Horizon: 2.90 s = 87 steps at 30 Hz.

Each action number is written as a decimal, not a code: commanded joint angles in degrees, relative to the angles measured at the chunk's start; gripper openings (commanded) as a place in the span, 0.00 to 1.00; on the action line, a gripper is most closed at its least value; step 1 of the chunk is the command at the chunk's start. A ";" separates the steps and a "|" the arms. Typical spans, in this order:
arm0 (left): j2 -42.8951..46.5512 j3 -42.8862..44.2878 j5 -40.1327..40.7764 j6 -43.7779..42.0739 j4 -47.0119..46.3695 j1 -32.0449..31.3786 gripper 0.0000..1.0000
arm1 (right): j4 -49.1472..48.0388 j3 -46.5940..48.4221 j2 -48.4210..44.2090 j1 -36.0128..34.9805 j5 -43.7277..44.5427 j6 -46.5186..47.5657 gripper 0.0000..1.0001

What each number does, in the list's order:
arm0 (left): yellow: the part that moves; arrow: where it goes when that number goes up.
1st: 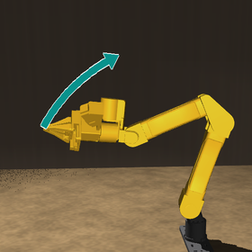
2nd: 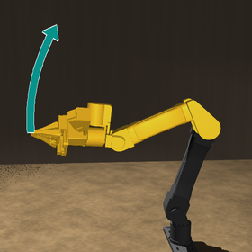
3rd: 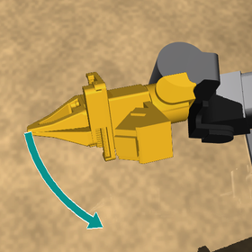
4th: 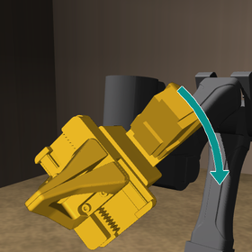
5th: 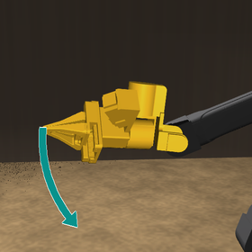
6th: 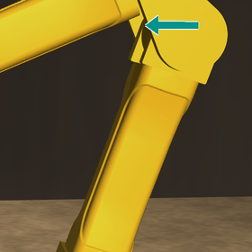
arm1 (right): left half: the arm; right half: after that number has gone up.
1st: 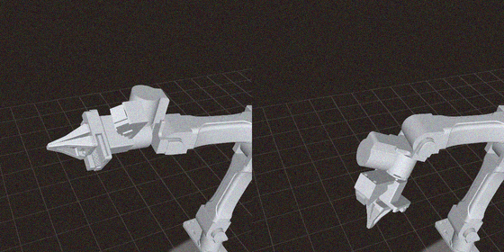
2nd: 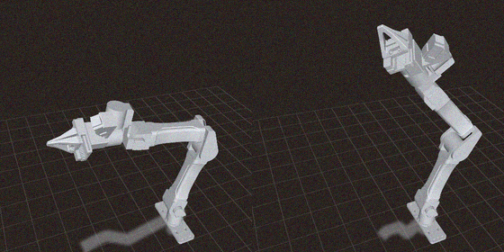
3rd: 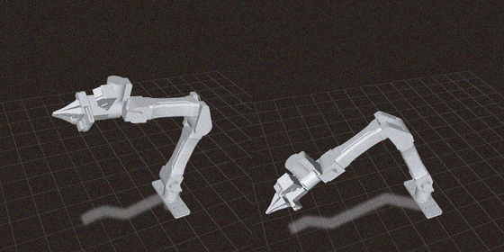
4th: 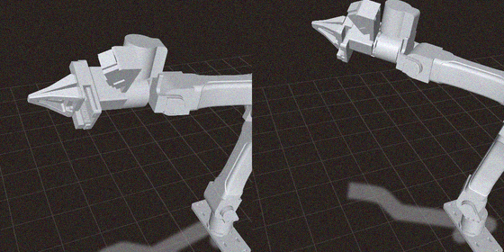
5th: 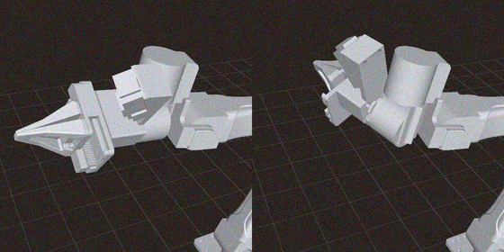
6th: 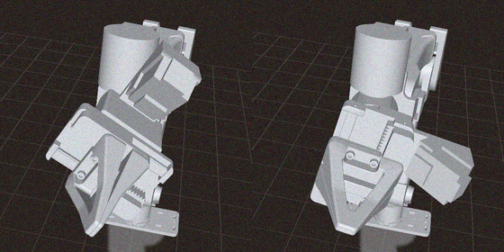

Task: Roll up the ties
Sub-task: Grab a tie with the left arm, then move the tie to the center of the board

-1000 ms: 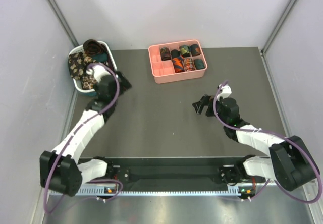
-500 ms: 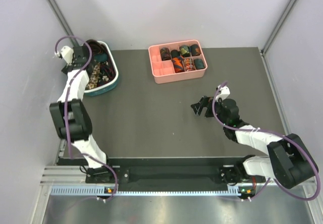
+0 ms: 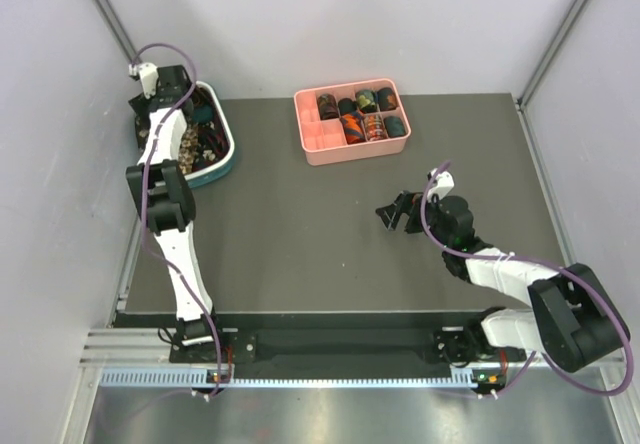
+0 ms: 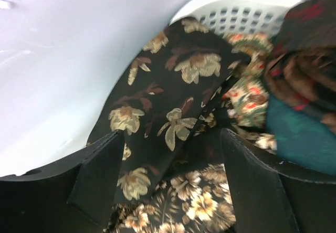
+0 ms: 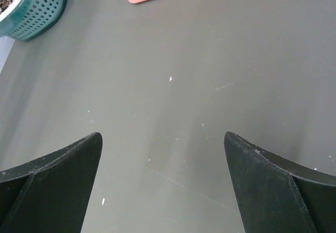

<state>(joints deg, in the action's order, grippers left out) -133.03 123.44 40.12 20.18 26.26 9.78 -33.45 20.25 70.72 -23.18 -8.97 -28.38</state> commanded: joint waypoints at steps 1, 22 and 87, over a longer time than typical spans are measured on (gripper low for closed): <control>-3.98 3.30 2.77 -7.70 1.43 0.50 0.78 | -3.38 0.05 -1.20 0.50 -1.14 -0.88 1.00; 7.32 -7.90 -7.49 -2.34 -2.86 0.42 0.00 | 1.72 2.25 -1.29 0.85 1.24 0.43 1.00; 69.29 -103.06 -35.39 49.98 -58.94 -50.38 0.99 | 2.70 -3.38 -14.48 1.21 12.43 3.51 1.00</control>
<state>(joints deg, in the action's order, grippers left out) -72.79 14.83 -0.69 76.95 -42.50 -40.29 -24.25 16.80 54.30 -22.31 12.58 -26.48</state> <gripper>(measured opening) 0.989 0.996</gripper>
